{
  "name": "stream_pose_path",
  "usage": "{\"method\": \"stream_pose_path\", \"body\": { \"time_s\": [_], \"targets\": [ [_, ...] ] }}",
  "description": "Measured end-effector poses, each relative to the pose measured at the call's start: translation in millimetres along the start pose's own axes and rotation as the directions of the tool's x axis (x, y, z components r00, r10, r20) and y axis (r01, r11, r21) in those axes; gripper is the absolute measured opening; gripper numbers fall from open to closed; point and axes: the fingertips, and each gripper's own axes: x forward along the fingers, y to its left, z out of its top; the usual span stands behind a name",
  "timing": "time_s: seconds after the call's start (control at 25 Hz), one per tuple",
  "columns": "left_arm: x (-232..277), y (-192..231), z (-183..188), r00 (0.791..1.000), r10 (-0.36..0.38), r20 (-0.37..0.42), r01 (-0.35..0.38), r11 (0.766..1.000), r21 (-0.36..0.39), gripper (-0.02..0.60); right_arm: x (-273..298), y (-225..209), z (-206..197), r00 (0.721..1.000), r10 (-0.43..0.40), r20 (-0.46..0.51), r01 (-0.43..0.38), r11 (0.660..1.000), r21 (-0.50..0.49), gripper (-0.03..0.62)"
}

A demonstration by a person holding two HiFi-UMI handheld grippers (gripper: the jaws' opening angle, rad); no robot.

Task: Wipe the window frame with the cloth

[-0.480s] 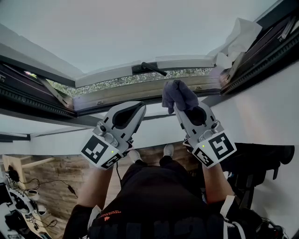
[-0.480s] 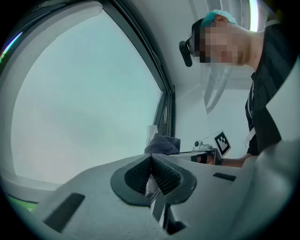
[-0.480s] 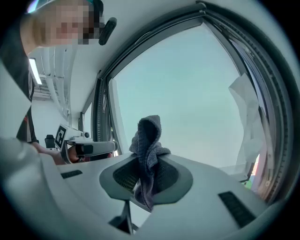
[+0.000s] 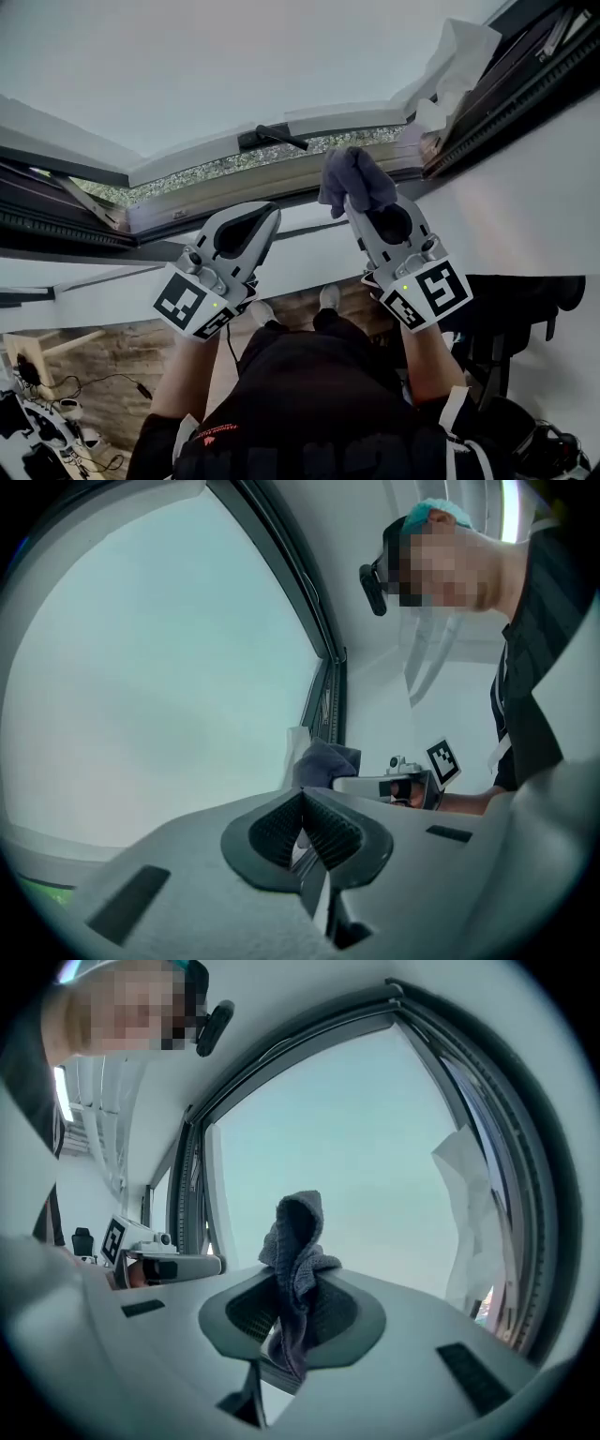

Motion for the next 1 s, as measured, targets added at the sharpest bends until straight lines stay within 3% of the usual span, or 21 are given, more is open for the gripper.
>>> {"method": "stream_pose_path", "body": {
  "time_s": [0.48, 1.0],
  "targets": [
    [75.1, -32.2, -14.8, 0.991, -0.131, -0.033, 0.131, 0.991, -0.008, 0.02, -58.2, -92.7, 13.2, 0.975, -0.216, 0.044, 0.216, 0.976, -0.004, 0.056],
    [137.9, -62.4, -35.0, 0.975, -0.21, -0.067, 0.21, 0.978, -0.013, 0.02, -115.8, -176.6, 10.9, 0.919, -0.386, 0.076, 0.387, 0.922, 0.006, 0.055]
  ]
}}
